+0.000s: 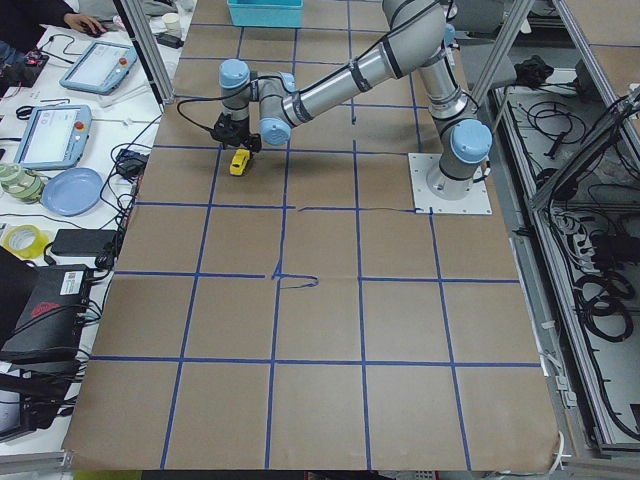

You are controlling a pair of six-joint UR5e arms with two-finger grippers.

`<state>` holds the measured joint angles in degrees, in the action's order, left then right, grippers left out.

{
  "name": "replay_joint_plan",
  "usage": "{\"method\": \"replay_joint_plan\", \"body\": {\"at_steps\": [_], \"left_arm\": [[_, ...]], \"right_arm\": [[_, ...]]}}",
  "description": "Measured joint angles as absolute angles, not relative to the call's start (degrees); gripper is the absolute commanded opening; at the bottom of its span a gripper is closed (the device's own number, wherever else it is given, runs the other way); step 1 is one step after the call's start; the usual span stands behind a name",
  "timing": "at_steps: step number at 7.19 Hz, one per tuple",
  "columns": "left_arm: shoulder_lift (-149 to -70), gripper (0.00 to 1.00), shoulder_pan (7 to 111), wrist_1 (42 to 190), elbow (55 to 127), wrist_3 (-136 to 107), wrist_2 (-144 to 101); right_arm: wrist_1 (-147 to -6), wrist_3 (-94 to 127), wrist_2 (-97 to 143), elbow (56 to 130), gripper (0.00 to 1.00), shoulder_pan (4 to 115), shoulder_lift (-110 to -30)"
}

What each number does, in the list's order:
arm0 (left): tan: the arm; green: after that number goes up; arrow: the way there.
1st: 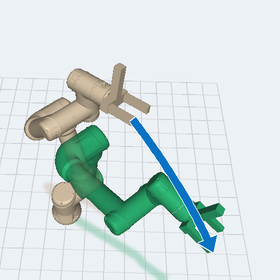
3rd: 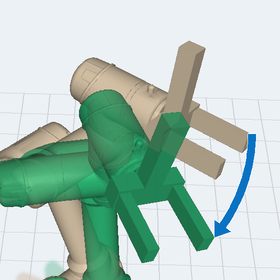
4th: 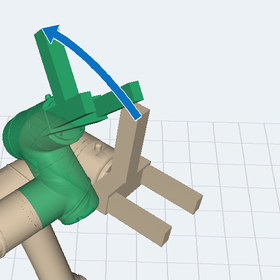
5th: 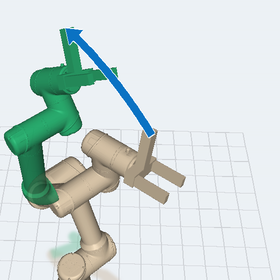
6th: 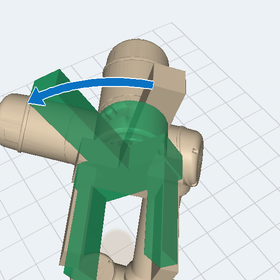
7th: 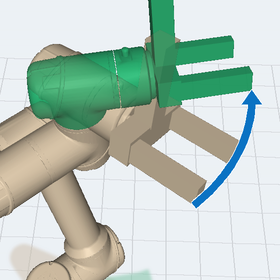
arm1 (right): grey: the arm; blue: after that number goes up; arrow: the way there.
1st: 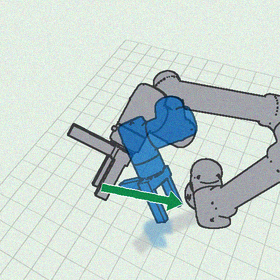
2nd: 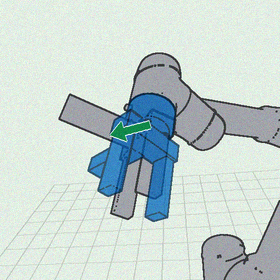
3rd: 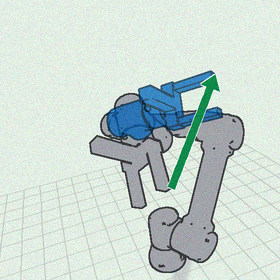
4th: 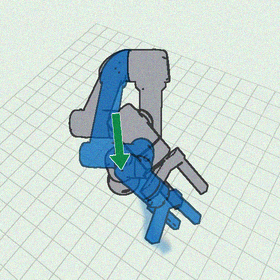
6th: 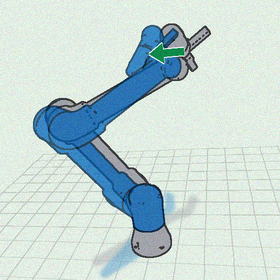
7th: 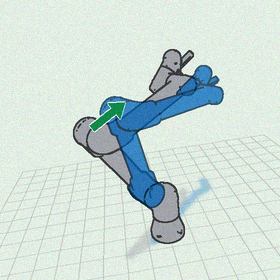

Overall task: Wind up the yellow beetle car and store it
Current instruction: 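Lower the left gripper over the yellow beetle car, then close the left gripper on the yellow beetle car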

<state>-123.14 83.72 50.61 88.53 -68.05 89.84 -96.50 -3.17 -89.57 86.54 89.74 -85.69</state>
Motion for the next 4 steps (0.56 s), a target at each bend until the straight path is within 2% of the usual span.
{"method": "replay_joint_plan", "body": {"at_steps": [3,4], "left_arm": [[-126.4,1.0,84.1,50.1,87.4,-70.7,89.8],[-127.0,0.76,84.1,50.0,87.3,-71.0,89.9]], "right_arm": [[-96.5,-3.2,-89.6,86.6,1.0,89.7,-85.7],[-96.5,-3.2,-89.6,86.6,1.0,89.8,-85.6]]}}
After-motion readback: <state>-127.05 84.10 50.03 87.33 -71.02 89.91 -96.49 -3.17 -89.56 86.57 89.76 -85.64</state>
